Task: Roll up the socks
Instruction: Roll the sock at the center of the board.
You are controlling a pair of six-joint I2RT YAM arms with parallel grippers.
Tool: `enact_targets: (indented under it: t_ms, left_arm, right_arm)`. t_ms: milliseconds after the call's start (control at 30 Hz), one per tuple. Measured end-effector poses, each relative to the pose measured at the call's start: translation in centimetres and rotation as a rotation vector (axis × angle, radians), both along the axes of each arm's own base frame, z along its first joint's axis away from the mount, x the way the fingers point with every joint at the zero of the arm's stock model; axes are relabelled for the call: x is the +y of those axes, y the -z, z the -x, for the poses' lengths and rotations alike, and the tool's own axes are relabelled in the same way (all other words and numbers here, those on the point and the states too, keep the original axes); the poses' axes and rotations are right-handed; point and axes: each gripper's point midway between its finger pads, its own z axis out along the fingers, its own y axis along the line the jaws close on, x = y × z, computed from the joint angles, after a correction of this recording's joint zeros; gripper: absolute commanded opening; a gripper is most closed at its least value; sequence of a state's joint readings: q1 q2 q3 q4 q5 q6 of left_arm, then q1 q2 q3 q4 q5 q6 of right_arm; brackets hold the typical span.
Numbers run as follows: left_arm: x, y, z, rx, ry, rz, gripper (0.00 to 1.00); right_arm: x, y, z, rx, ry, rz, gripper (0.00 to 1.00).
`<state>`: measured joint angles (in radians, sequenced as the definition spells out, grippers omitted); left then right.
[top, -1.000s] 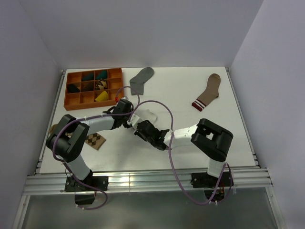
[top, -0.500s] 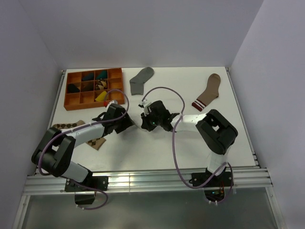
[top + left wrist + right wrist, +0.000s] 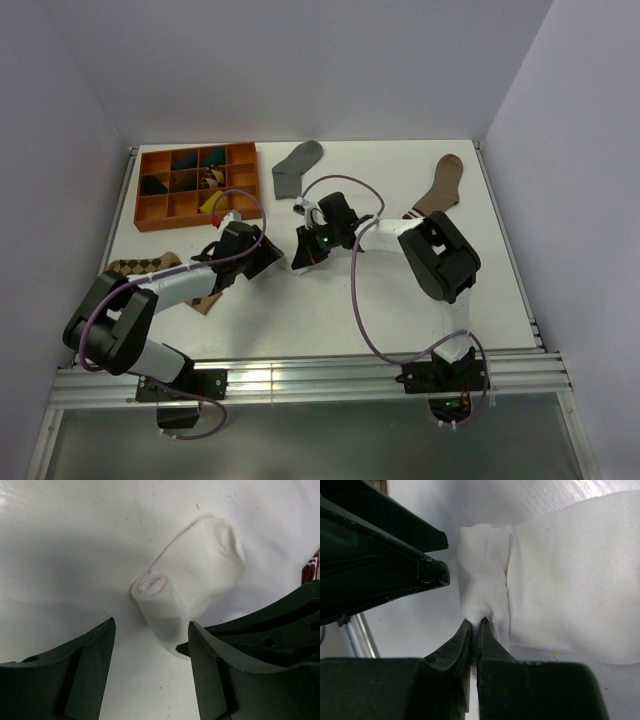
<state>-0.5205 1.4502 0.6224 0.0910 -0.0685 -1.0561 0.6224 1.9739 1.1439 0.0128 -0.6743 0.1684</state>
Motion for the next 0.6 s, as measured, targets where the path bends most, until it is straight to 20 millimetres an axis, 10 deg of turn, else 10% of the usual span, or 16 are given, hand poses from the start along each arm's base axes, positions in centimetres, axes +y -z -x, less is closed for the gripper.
enact_targets:
  t_ms: [600]
  left_arm:
    - [-0.6, 1.6, -0.8, 0.020, -0.067, 0.014, 0.60]
  right_arm:
    - [0.1, 0.2, 0.0, 0.198, -0.003, -0.061, 0.00]
